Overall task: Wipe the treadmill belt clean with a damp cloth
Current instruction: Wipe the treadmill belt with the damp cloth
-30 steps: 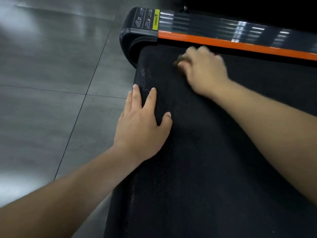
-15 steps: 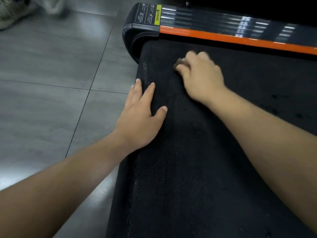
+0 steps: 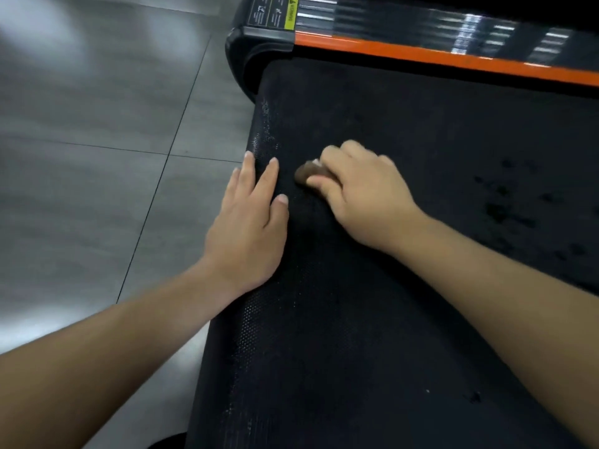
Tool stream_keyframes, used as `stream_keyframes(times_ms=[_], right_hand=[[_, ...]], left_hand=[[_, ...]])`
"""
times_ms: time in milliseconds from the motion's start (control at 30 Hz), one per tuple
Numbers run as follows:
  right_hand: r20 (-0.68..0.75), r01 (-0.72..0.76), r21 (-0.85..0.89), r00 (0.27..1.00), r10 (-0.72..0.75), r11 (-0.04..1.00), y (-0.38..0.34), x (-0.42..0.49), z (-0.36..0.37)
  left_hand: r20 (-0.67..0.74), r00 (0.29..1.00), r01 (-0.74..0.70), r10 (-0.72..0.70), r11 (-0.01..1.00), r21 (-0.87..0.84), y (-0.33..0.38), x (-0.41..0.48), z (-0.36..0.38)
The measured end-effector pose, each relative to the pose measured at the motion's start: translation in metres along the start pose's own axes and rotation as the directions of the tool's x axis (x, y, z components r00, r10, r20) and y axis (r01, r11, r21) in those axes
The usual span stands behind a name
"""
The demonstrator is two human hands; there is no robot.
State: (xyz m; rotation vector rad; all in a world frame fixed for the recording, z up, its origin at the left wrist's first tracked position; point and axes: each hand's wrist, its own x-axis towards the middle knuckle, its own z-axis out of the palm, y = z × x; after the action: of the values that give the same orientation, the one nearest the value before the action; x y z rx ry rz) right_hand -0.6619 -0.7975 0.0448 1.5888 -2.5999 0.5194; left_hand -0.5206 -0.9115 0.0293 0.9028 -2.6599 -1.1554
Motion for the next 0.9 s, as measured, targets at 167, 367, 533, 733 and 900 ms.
stream_keyframes(times_ms=[167,367,533,733,900], right_hand=[[-0.124,-0.316,-0.06,0.944,0.307,0.947,0.029,0.032,-0.004],[-0.074,-0.022,-0.015,0.997,0.02,1.0,-0.034,-0.026,0.005],[-0.131,-0.307,-0.169,0.949,0.287,0.937,0.011,0.007,-0.008],[0.023,0.044,-0.014,0.999,-0.044,0.999,-0.07,-0.092,-0.003],[-0.096,-0.204,-0.161,0.977,0.191,0.966,-0.014,-0.055,-0.011]], left_hand=[[0.048,0.998,-0.026,0.03,0.996,-0.09,-0.008,0.001,-0.005],[0.029,0.998,-0.051,0.064,0.946,-0.321,-0.021,0.002,-0.007],[0.024,0.998,-0.049,0.058,0.958,-0.283,-0.017,0.001,-0.007],[0.024,0.998,-0.046,0.056,0.952,-0.304,-0.019,0.002,-0.005],[0.014,0.998,-0.057,0.064,0.957,-0.286,-0.019,0.0,-0.004]])
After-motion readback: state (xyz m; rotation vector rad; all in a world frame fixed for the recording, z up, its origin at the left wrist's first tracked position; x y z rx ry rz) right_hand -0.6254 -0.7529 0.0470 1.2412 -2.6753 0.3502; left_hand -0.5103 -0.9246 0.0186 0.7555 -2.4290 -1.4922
